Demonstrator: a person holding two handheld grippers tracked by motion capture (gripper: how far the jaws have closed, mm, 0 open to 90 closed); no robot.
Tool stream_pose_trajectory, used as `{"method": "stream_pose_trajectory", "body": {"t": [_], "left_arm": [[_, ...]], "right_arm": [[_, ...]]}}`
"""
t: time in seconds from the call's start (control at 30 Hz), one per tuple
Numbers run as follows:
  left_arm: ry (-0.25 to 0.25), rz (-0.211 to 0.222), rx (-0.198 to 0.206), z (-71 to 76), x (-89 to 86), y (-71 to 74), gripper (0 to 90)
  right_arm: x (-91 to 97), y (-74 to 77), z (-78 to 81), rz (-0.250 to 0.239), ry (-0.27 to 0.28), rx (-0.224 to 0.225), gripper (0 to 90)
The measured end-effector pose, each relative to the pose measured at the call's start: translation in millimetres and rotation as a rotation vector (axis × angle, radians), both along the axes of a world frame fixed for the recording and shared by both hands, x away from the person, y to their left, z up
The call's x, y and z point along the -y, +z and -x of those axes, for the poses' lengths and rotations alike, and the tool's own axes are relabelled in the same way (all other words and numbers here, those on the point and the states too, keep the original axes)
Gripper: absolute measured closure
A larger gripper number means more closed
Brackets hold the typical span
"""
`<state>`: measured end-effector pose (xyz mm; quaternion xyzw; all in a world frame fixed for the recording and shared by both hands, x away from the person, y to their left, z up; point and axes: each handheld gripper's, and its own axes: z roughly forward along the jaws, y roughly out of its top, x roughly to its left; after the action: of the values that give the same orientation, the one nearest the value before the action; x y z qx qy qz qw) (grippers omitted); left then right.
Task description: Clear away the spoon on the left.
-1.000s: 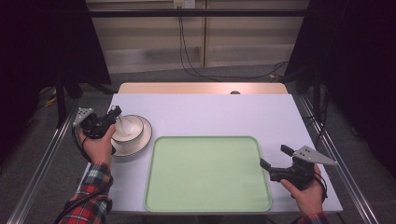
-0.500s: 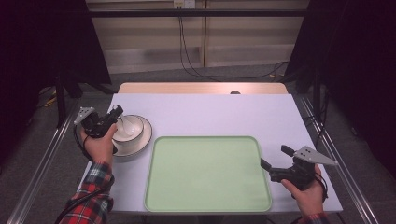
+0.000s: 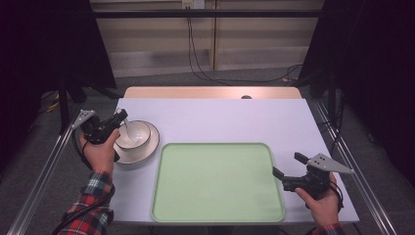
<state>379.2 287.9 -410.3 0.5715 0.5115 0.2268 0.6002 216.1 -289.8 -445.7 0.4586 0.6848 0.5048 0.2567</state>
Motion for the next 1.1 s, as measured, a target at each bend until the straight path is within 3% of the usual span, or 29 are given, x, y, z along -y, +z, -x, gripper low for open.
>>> {"method": "stream_pose_trajectory", "body": {"t": [0.07, 0.3, 0.6, 0.97, 1.1], "left_arm": [[-0.023, -0.02, 0.0, 1.4, 0.7, 4.2, 85.6], [-0.051, -0.011, 0.006, 5.9, 8.2, 18.1, 85.6], [-0.133, -0.04, 0.016, 12.4, 20.1, 34.7, 85.6], [-0.23, -0.03, 0.02, 18.0, 37.4, 43.6, 85.6], [-0.275, -0.046, 0.021, 20.6, 43.9, 47.3, 85.6]], "right_arm": [[-0.2, 0.4, 0.1, -0.01, -0.006, -0.002, 0.6], [-0.1, 0.3, 0.4, -0.003, 0.002, -0.001, 0.3], [-0.7, 0.3, 0.4, 0.0, 0.014, 0.002, 0.3], [-0.3, 0.2, 0.8, 0.016, 0.042, 0.001, 0.3], [-0.7, 0.2, 0.9, 0.018, 0.047, 0.002, 0.3]]}}
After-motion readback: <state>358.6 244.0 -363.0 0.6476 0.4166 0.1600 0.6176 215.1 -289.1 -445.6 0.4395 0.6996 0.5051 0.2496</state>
